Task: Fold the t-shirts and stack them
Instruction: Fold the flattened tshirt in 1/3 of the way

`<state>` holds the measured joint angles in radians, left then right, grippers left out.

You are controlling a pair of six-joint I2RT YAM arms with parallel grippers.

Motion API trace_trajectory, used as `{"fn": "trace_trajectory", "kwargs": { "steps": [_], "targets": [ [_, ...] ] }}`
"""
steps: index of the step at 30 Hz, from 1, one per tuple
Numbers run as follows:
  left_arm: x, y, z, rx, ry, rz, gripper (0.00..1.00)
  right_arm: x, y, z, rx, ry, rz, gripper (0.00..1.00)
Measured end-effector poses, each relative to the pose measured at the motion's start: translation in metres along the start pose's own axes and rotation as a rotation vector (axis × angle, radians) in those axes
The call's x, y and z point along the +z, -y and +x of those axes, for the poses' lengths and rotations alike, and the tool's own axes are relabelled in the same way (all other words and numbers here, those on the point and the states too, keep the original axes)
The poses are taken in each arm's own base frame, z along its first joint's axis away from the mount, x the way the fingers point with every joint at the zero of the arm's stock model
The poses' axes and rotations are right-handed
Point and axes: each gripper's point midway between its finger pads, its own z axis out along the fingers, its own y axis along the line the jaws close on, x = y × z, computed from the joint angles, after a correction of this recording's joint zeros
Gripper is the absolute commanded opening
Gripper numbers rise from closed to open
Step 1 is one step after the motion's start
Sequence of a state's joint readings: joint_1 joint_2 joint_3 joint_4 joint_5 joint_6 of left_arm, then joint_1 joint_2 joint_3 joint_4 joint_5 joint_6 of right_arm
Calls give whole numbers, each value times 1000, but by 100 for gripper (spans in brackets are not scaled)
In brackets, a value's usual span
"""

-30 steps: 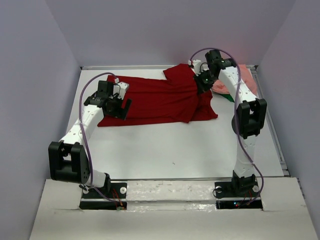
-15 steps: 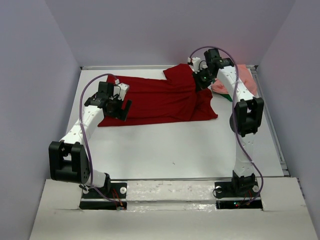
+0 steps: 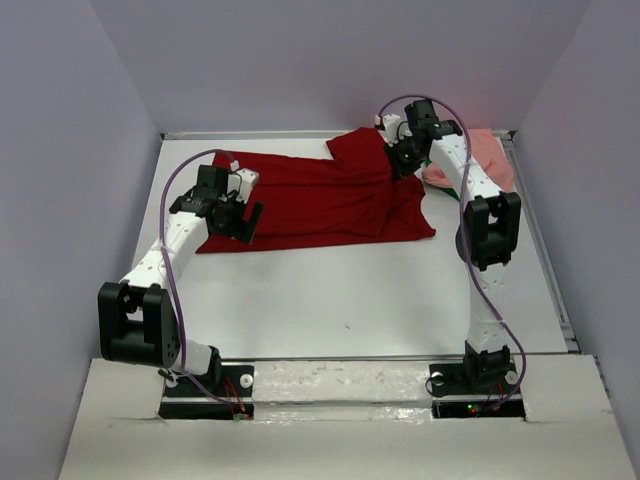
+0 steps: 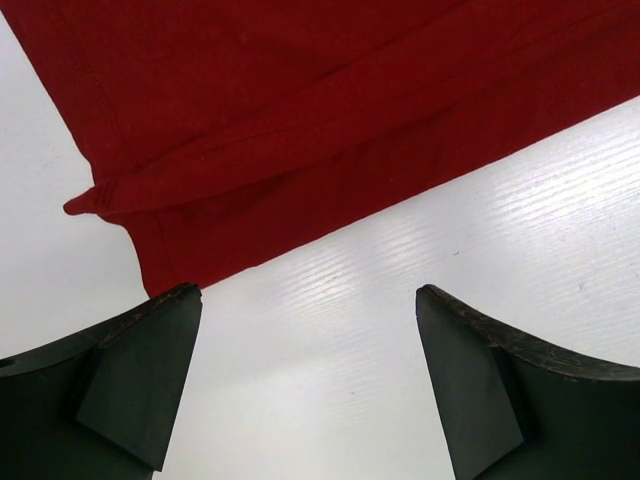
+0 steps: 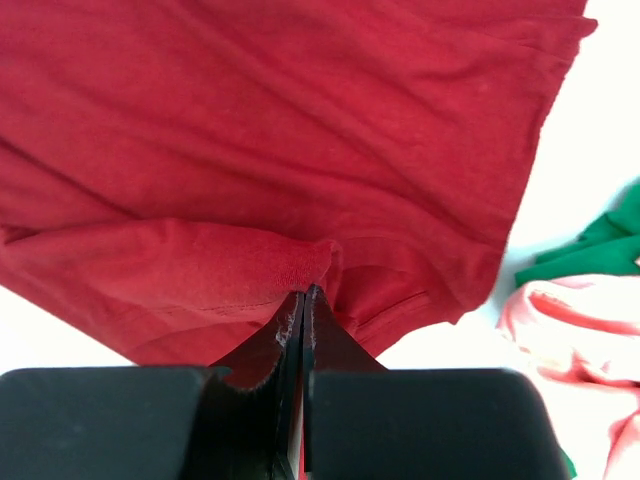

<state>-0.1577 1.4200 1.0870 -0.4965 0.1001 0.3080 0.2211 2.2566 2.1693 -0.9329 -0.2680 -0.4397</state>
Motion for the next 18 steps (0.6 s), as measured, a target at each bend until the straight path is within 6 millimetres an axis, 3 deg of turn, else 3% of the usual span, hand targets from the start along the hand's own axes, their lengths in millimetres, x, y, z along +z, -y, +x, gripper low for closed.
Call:
{"fn": "trace_trajectory", "kwargs": {
  "steps": [18],
  "targets": [
    [3,2,8,-1,-15,5,99,38,33,11,44,-35,114,0]
  ]
}}
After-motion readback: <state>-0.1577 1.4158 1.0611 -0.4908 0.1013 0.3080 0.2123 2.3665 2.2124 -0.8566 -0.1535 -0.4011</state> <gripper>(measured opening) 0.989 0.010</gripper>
